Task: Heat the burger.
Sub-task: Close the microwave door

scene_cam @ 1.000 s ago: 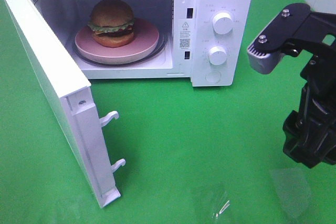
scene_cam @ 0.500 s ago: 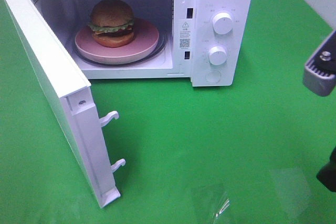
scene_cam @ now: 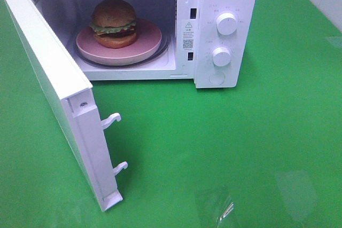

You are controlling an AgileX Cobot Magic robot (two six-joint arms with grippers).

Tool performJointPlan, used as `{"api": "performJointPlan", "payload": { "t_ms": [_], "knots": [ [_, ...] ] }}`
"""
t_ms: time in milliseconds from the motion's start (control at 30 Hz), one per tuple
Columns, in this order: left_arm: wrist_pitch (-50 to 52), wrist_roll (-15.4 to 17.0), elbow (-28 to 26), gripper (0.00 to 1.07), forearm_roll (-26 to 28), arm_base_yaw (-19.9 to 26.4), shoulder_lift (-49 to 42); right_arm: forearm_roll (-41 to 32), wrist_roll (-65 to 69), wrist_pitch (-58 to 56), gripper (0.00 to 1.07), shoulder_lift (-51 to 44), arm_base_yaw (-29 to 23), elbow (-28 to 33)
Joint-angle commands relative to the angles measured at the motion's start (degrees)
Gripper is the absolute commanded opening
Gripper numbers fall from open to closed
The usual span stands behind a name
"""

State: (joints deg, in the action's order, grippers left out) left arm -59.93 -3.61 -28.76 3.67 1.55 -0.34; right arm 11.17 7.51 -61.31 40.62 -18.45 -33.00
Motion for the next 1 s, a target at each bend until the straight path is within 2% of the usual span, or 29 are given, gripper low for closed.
{"api": "performJointPlan", "payload": {
  "t_ms": [33,67,100,167,333,400,467,533,867,1000],
  "knots": [
    [0.4,0.3,0.1,1.00,0.2,-0.3,-1.1,-0.4,1.2,0.1,0.76,-3.6,4.1,0.8],
    [0.4,0.3,0.1,1.00,0.2,-0.3,-1.1,-1.0,1.3,-0.2,0.76,-6.8,7.0,1.4],
    [0.4,0.3,0.1,1.00,0.2,-0.3,-1.1,-1.0,1.3,-0.2,0.76,-6.8,7.0,1.4],
    [0.4,0.3,0.1,1.00,0.2,-0.3,-1.1,-1.1,1.3,-0.2,0.76,-11.6,11.1,1.9],
    [0.4,0.3,0.1,1.00,0.2,-0.3,-1.1,-1.1,0.9,1.5,0.76,-18.3,14.8,2.1],
    [0.4,0.3,0.1,1.00,0.2,-0.3,-1.1,-1.0,0.9,3.9,0.76,-25.6,17.1,3.7],
    [0.4,0.3,0.1,1.00,0.2,-0.3,-1.1,-1.0,0.9,3.9,0.76,-25.6,17.1,3.7],
    [0.4,0.3,0.1,1.00,0.2,-0.3,-1.1,-1.0,0.9,3.9,0.76,-30.5,17.1,3.7],
    [0.4,0.3,0.1,1.00,0.2,-0.3,-1.1,-1.0,0.9,3.9,0.76,-42.1,17.1,3.7],
    [0.4,0.3,0.1,1.00,0.2,-0.3,-1.0,-1.6,-0.1,3.9,0.76,-42.3,17.1,3.7]
  ]
}}
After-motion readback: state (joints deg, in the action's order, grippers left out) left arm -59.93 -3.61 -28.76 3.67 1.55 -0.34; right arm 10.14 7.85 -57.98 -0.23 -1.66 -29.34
